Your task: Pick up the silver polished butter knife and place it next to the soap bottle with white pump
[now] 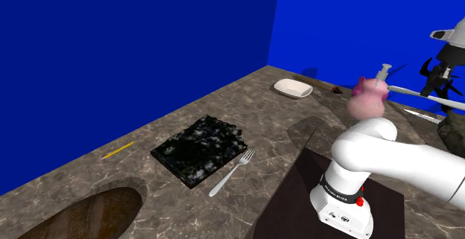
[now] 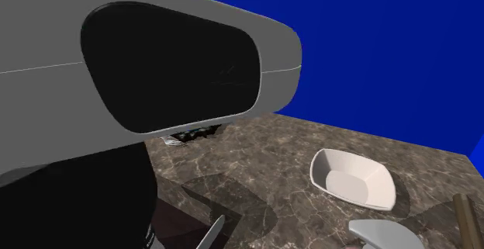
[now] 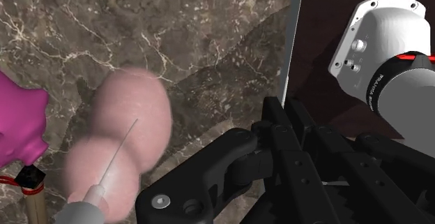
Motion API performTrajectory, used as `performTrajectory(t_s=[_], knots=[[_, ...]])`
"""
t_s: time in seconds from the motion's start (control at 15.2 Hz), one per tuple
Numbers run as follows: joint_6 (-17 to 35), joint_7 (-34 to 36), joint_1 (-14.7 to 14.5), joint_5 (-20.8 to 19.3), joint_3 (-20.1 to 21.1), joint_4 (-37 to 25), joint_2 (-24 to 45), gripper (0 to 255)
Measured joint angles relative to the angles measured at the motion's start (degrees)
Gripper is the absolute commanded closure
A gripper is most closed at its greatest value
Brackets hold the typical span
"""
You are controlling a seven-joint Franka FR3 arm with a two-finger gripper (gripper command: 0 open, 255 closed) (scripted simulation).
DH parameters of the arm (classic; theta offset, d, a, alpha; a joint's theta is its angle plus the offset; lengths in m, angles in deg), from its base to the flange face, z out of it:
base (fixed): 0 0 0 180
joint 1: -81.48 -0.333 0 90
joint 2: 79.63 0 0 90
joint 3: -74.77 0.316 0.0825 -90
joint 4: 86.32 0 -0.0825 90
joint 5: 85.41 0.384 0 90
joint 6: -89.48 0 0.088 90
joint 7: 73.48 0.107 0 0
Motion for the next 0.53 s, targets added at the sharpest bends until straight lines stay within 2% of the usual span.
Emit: performTrajectory(t_s=[0.53], knots=[[2.15,0.34,2.06,-2.94,-2.80,6.62,-4.75,255]])
